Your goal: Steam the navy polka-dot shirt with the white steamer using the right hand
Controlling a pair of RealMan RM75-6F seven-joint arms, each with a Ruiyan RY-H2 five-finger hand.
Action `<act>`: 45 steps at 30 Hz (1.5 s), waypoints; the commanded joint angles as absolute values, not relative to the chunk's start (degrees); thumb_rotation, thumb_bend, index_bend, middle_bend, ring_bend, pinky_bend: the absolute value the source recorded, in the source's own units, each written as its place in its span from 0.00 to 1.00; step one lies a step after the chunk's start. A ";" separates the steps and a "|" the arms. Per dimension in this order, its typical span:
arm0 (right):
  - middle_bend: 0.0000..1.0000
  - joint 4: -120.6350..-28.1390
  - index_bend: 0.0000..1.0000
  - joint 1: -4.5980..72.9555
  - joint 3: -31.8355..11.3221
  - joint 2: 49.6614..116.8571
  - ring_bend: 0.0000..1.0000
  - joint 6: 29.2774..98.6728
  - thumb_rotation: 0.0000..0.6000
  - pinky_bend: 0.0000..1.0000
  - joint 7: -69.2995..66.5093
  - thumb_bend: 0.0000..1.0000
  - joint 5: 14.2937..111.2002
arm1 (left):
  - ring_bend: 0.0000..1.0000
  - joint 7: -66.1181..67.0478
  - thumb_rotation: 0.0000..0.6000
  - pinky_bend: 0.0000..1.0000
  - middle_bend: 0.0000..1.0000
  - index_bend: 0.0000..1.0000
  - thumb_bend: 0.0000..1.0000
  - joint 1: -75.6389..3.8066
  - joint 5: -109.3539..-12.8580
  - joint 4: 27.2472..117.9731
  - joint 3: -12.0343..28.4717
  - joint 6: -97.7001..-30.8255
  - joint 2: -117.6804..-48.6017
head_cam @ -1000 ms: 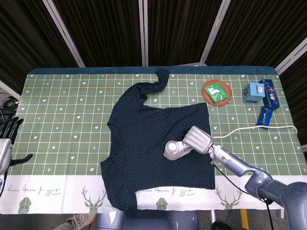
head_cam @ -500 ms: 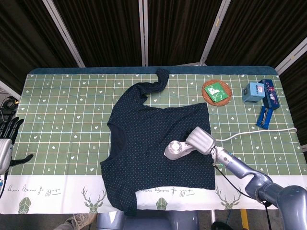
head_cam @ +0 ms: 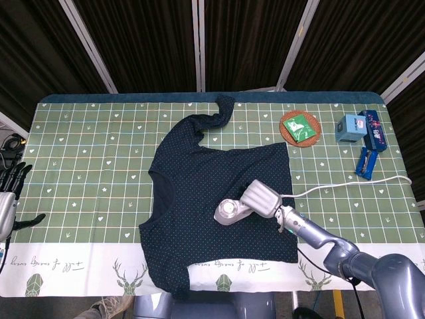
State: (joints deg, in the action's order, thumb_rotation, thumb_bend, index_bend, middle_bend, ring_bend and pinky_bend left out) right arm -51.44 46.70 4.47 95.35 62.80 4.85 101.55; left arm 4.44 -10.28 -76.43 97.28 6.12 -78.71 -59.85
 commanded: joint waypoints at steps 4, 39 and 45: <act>0.59 -50.71 0.65 46.07 4.80 94.89 0.64 63.26 1.00 0.88 4.30 0.87 101.36 | 0.00 4.39 1.00 0.00 0.00 0.00 0.00 -10.30 -76.33 97.12 6.19 -78.70 -59.86; 0.59 -46.77 0.65 40.12 -3.09 84.89 0.64 64.86 1.00 0.88 -6.55 0.87 88.13 | 0.00 4.47 1.00 0.00 0.00 0.00 0.00 -10.18 -76.85 97.84 5.98 -79.06 -59.67; 0.59 -39.64 0.65 38.35 -3.40 87.96 0.64 60.17 1.00 0.88 -6.65 0.87 84.55 | 0.00 5.00 1.00 0.00 0.00 0.00 0.00 -10.22 -77.10 98.11 5.79 -79.05 -59.87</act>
State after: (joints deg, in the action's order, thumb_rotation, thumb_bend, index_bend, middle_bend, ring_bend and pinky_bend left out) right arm -42.14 39.26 -3.01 86.55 62.16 -6.34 85.98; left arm 5.00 -10.22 -77.09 98.10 5.80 -79.05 -59.86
